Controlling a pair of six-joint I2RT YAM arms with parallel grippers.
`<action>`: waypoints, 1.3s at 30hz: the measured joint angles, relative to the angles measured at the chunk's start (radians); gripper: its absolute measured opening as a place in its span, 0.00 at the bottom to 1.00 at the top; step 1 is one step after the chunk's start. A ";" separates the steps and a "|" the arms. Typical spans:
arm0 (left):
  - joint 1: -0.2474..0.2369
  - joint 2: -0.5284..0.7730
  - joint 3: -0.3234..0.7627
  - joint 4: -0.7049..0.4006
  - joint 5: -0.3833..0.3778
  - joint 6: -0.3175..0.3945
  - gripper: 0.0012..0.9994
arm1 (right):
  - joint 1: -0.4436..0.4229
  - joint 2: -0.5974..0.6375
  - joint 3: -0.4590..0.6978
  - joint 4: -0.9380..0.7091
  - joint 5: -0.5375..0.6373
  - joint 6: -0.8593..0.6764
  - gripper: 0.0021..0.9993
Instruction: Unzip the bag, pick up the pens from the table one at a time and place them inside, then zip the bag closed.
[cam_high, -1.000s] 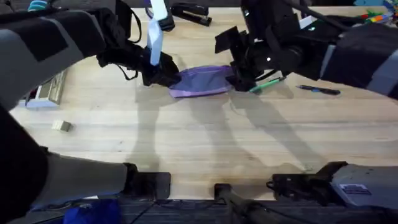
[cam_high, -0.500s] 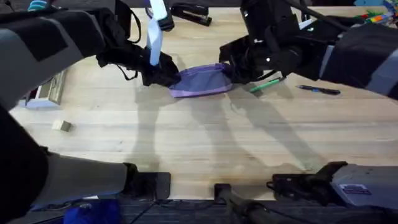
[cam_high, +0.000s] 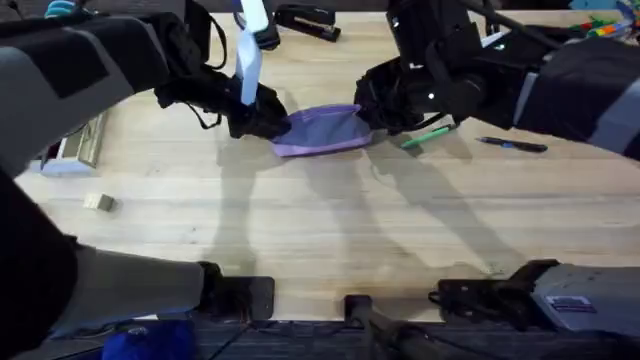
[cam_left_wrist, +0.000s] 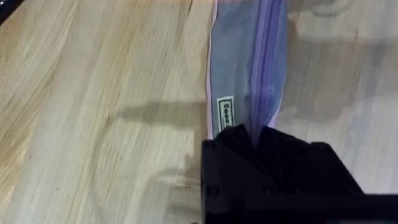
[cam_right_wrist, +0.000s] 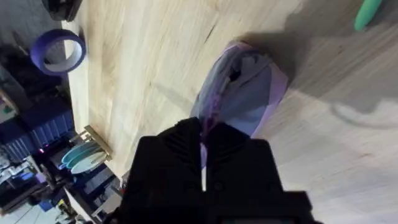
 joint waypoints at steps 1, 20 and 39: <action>0.000 0.000 0.000 0.000 0.000 0.000 0.04 | 0.000 0.000 0.000 0.000 0.000 0.000 0.03; 0.003 0.000 0.000 -0.004 0.005 0.000 0.04 | 0.000 -0.057 -0.002 -0.013 -0.021 -0.067 0.03; 0.003 0.000 0.000 -0.007 0.013 0.000 0.04 | -0.002 -0.140 -0.002 -0.005 -0.023 -0.109 0.03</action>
